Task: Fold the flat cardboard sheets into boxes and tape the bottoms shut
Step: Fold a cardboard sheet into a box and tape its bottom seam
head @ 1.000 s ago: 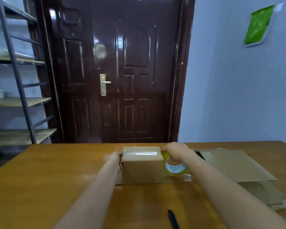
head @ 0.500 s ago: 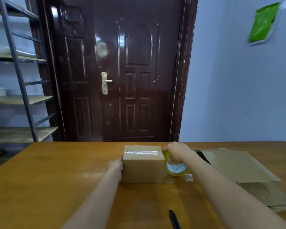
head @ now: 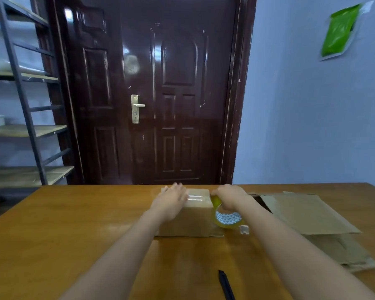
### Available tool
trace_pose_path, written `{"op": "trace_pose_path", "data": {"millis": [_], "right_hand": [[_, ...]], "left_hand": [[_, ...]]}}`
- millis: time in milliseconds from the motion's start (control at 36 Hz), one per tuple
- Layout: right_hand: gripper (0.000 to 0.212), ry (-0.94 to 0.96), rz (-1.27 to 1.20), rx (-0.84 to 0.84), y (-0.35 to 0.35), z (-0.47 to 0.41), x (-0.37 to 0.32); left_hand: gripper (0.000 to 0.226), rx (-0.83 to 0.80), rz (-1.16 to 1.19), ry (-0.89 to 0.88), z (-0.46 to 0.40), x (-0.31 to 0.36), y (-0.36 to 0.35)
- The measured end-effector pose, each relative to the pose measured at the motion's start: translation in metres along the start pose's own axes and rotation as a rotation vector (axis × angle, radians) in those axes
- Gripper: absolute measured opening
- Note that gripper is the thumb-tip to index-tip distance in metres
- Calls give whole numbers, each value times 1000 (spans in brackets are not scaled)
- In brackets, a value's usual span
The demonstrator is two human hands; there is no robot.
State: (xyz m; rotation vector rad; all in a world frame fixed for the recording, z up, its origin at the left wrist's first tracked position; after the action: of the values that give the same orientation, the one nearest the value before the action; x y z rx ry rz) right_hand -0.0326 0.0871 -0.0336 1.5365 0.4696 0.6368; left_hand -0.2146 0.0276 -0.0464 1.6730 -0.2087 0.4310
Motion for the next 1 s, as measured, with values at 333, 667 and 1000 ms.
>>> {"op": "trace_pose_path", "data": {"millis": [333,667,1000], "right_hand": [[60,10,66,-5,-5,-1,-2],[40,4,139,-12,-9,-2,2],[30,18,206,-29,2,-4,-16]], "left_hand": [[47,-127,-296,-98,1,12,-8],[72,-166,-347,-200,5,12,-8],[67,-163,-261,-153,10,-7,4]]}}
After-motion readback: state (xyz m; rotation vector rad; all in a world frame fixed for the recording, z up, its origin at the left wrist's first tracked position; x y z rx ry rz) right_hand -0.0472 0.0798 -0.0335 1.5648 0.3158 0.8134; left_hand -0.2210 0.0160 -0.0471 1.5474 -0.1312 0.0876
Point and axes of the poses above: each hand's wrist, its own z-axis away from the middle knuckle, its own y-axis out of the back of the hand, x = y × z, the point moved 2 cm from there along -z, towards the middle knuckle, and after that the axes turned 12 degrees about y, right-handed, at the moved point
